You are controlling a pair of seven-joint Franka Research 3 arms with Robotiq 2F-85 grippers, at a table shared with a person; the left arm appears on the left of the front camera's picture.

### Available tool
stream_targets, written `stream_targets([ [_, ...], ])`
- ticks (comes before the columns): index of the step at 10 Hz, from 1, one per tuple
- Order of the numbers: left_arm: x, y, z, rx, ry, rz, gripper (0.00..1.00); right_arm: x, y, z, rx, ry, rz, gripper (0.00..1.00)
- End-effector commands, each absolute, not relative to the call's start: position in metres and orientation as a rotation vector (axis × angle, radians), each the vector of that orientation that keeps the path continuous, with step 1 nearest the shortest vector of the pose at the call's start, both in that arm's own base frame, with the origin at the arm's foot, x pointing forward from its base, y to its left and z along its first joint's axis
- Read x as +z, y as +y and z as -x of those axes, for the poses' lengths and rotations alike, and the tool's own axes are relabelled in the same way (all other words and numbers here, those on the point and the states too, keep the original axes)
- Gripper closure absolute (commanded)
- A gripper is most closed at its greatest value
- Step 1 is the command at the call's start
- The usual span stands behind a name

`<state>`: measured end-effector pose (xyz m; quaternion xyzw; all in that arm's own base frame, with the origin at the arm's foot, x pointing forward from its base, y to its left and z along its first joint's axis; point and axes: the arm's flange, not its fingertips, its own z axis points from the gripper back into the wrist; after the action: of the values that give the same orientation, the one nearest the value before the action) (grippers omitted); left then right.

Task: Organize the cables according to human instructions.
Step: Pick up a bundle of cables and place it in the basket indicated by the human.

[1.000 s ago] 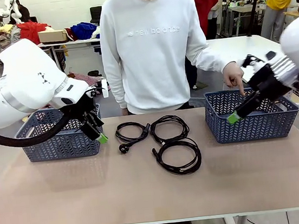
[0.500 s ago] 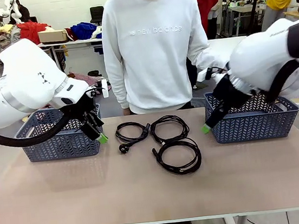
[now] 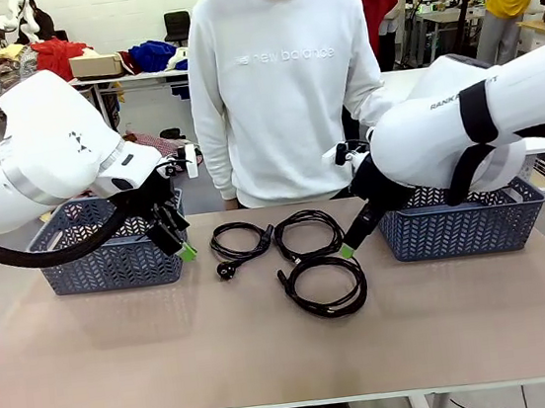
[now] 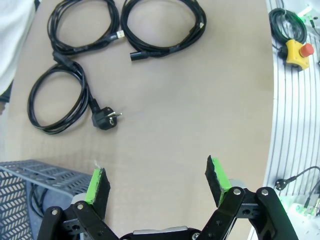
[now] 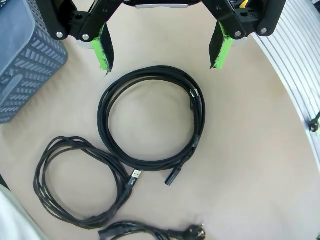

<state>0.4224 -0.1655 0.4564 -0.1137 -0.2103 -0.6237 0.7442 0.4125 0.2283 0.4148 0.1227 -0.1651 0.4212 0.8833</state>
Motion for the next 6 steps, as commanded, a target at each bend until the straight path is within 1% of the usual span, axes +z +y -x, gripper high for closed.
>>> stream_targets([
  [1,0.4573,-0.1642,-0.4235,-1.365,-0.458,0.252,0.00,0.4202,0.2302,-0.4185,0.847,-0.329,-0.250,0.00],
  [2,0.4573,-0.1642,-0.4235,-1.365,-0.458,0.252,0.00,0.4148,0.2283,-0.4125,0.877,-0.344,-0.255,0.00],
  [6,0.4573,-0.1642,-0.4235,-1.365,-0.458,0.252,0.00,0.4148,0.2283,-0.4125,0.877,-0.344,-0.255,0.00],
])
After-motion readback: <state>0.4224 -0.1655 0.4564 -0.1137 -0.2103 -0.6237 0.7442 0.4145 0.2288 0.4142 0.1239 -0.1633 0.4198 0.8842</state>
